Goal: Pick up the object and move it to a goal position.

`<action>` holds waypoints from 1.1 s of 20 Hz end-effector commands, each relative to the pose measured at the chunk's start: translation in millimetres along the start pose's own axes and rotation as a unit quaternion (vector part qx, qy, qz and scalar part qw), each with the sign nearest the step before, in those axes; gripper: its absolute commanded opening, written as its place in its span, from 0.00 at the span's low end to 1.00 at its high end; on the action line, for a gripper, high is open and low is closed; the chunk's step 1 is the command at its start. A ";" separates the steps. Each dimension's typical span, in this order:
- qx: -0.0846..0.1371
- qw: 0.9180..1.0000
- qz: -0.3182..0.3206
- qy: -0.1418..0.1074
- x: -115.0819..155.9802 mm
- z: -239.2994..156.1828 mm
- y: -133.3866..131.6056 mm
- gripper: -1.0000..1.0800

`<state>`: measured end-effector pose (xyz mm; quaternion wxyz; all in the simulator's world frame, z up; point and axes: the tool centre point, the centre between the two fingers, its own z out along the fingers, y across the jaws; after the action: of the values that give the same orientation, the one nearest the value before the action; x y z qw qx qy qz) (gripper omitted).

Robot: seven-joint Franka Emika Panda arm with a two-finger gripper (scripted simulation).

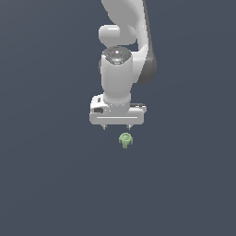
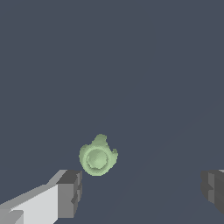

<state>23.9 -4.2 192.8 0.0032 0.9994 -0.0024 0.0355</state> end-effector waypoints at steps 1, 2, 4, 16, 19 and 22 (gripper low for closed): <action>0.000 1.000 0.000 0.000 0.0 0.0 0.0 0.96; 0.000 1.000 0.000 0.000 0.1 0.1 0.3 0.96; 0.001 1.000 -0.001 0.001 0.6 0.4 0.6 0.96; 0.005 1.000 -0.006 0.006 5.0 1.6 5.9 0.96; 0.004 1.000 -0.015 0.005 4.1 4.5 4.4 0.96; 0.004 1.000 -0.030 0.003 2.5 9.8 2.1 0.96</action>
<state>27.8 -7.6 186.0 -0.0001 0.9990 0.0204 0.0394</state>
